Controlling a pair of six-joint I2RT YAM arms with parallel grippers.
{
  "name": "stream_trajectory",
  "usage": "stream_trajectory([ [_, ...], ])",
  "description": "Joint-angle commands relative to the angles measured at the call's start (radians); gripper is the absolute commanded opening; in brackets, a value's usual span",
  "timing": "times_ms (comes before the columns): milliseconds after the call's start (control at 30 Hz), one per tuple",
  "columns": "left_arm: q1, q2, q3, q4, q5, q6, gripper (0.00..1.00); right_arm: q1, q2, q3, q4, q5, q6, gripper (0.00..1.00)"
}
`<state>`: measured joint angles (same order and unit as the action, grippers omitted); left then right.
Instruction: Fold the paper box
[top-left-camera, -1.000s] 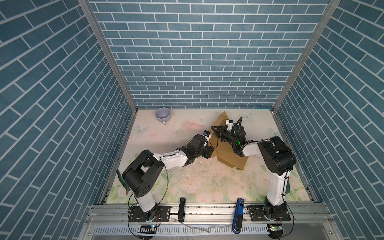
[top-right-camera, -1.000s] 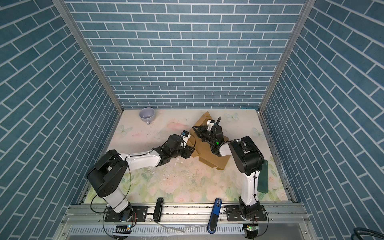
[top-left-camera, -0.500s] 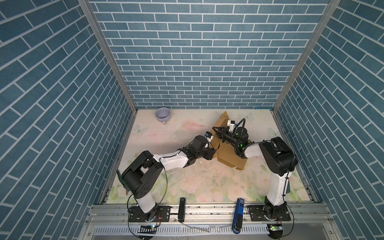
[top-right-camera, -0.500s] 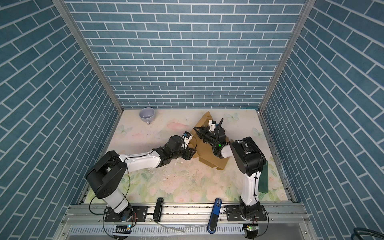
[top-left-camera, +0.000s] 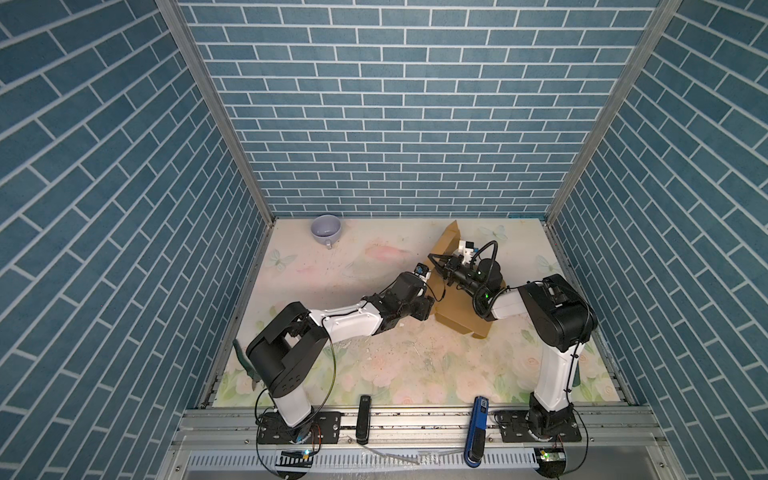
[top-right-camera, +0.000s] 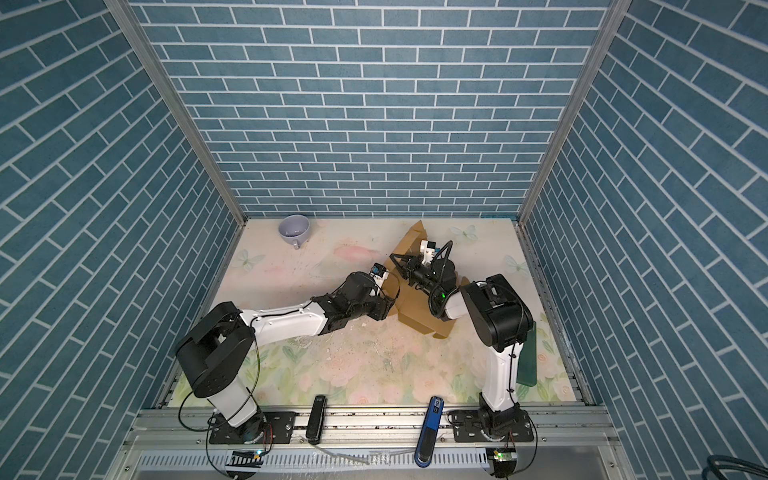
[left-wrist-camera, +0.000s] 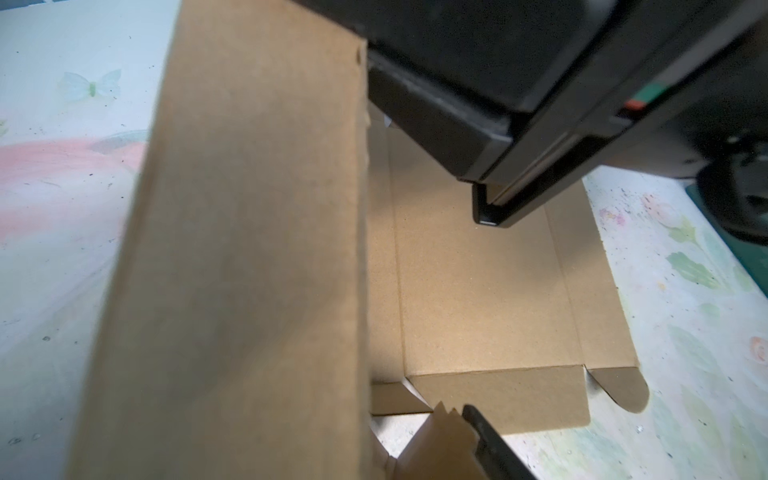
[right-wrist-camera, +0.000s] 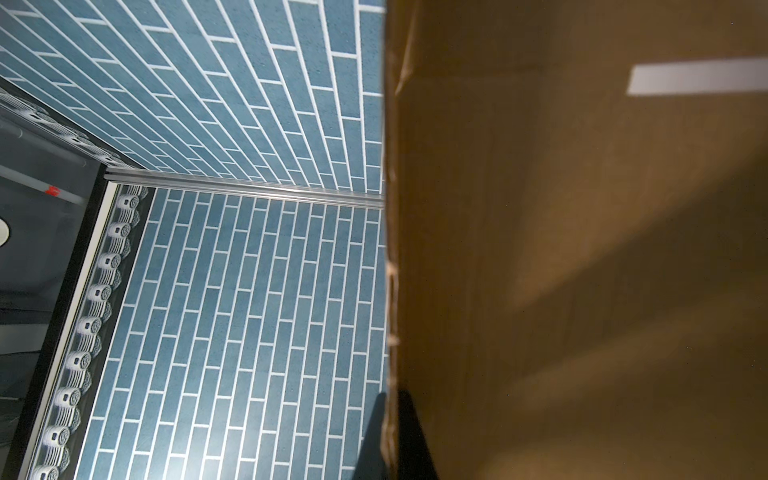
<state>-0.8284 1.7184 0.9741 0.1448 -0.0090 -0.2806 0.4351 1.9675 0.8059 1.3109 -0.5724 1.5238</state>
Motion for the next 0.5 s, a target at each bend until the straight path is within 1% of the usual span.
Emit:
stream_trajectory([
  [0,-0.018,0.019,0.050,0.010,-0.057,-0.024,0.64,0.000,0.031,-0.034,0.072,-0.040,0.036,0.00],
  [367,-0.046,0.064,0.125,-0.093,-0.190,-0.110,0.64,-0.013,0.036,-0.057,0.082,-0.047,0.035,0.00],
  [467,-0.047,0.075,0.145,-0.119,-0.218,-0.136,0.63,-0.013,0.033,-0.061,0.082,-0.045,0.034,0.00],
])
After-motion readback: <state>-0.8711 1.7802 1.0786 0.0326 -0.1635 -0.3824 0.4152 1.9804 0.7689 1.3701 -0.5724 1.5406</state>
